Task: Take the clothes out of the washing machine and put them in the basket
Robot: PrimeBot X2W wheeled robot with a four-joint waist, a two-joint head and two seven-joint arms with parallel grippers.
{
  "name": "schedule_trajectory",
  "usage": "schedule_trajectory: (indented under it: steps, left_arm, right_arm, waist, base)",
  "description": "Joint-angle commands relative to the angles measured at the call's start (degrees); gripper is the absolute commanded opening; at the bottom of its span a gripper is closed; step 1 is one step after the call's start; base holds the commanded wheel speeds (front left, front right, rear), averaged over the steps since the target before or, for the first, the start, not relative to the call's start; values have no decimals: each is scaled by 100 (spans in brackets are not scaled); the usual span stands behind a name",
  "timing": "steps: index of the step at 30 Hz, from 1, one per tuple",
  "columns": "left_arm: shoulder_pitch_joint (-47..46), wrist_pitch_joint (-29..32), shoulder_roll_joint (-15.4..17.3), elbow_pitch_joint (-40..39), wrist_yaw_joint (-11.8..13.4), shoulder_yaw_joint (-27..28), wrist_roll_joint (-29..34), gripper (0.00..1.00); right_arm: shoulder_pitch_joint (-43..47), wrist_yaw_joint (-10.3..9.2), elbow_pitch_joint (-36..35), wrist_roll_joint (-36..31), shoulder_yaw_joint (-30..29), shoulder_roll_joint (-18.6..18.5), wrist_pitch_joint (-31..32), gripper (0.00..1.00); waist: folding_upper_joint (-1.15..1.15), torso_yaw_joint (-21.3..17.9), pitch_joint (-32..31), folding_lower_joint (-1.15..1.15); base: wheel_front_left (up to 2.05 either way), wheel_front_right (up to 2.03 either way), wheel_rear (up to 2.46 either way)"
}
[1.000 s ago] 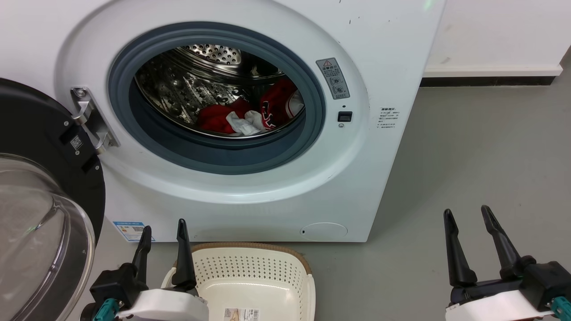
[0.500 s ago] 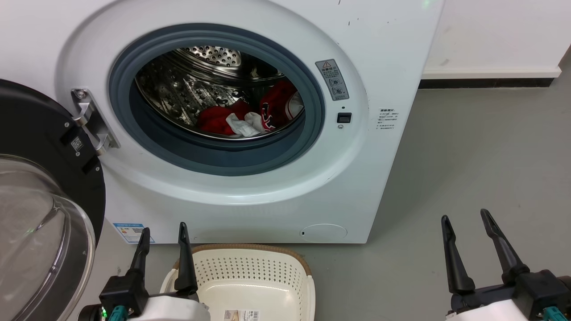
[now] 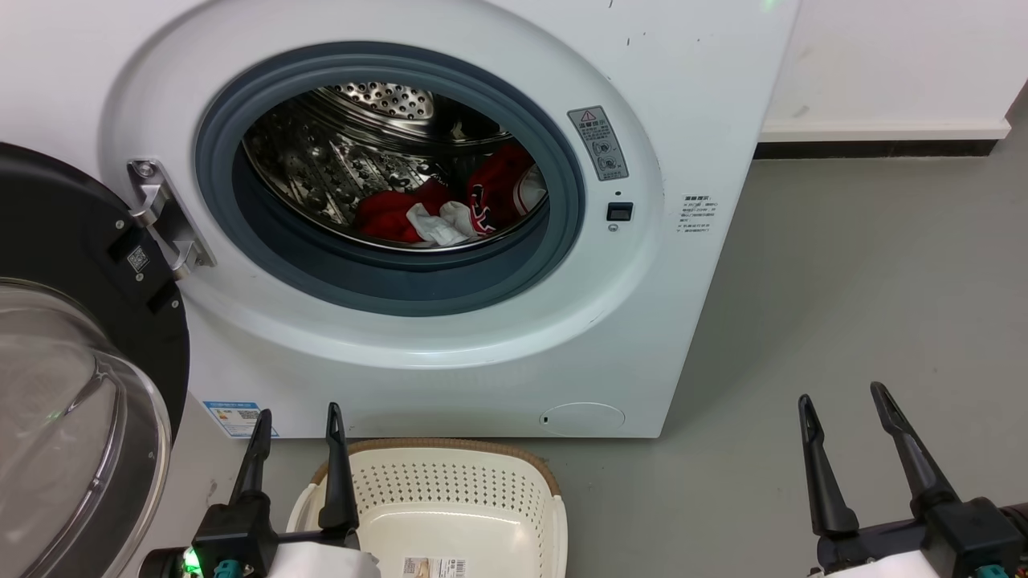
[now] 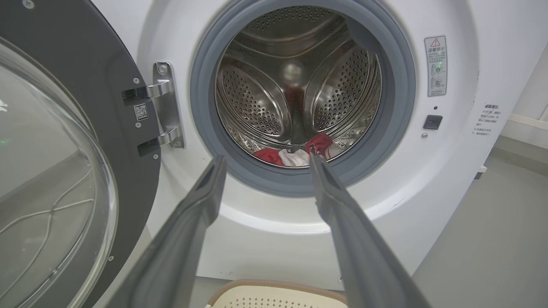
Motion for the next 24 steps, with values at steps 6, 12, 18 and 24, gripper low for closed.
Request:
schedule_trajectory:
  steps: [6, 12, 18, 24]
  left_arm:
    - [63, -18, 7, 15, 32, 26, -27, 100]
    - [57, -18, 6, 38, 10, 34, -51, 100]
    - [48, -18, 6, 79, 7, 14, -85, 100]
    - [-143, -17, 6, 276, -6, 36, -5, 100]
  right_arm:
    - [54, -2, 47, 93, -27, 15, -18, 100]
    - [56, -2, 66, 131, -29, 15, -17, 100]
    - [56, -2, 73, 138, -22, 15, -17, 100]
    - [-16, -2, 77, 171, 9, 16, -17, 100]
  waist:
    - [0, -16, 8, 0]
    - [0, -18, 20, 0]
    - [0, -15, 27, 0]
    - [0, -41, 83, 0]
  base:
    - [0, 0, 0]
    - [0, 0, 0]
    - [0, 0, 0]
    - [0, 0, 0]
